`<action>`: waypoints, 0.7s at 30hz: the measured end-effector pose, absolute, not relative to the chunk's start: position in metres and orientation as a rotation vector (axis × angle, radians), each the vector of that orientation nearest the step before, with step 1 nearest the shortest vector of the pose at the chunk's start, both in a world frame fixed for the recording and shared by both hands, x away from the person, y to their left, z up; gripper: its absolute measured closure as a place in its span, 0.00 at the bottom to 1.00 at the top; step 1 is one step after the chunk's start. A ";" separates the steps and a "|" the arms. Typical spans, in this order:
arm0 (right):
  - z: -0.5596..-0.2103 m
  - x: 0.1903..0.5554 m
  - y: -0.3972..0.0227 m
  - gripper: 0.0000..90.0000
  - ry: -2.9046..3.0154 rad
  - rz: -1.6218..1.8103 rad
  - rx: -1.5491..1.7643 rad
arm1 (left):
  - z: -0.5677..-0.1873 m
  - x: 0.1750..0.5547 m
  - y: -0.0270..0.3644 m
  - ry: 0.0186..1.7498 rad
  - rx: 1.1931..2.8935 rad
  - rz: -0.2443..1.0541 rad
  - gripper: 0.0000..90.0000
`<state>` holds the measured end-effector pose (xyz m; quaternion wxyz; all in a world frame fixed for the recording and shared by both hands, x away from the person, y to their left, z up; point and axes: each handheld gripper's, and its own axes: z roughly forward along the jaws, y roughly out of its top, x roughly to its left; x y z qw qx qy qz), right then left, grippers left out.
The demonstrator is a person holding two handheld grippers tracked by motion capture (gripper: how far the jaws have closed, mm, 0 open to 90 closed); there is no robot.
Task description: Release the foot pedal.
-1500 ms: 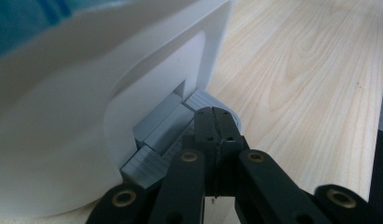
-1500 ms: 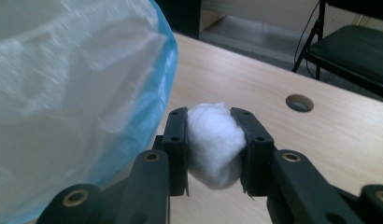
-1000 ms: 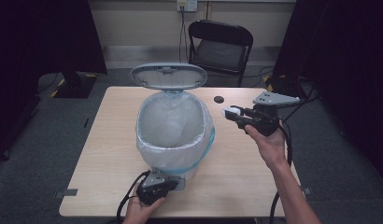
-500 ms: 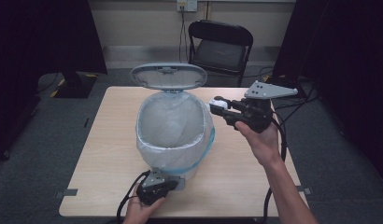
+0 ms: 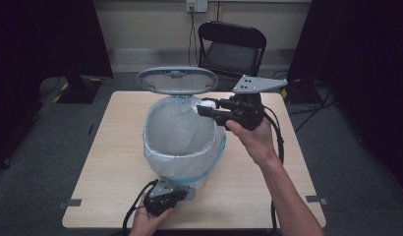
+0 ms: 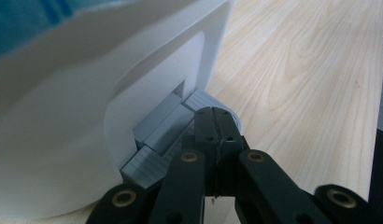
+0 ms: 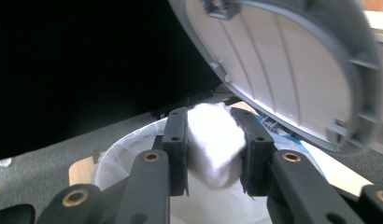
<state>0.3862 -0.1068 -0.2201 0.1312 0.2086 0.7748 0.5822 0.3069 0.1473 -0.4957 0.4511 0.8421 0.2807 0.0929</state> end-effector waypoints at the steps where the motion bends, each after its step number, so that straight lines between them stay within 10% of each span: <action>1: -0.220 0.387 -0.104 0.76 2.259 1.686 0.599 | -0.496 0.307 0.147 0.693 2.081 0.230 1.00; 14: -0.231 0.395 -0.068 0.69 2.345 1.608 0.576 | -0.496 0.307 0.147 0.690 2.081 0.229 1.00; 21: -0.240 0.398 -0.068 0.43 2.345 1.599 0.604 | -0.496 0.307 0.148 0.692 2.079 0.227 1.00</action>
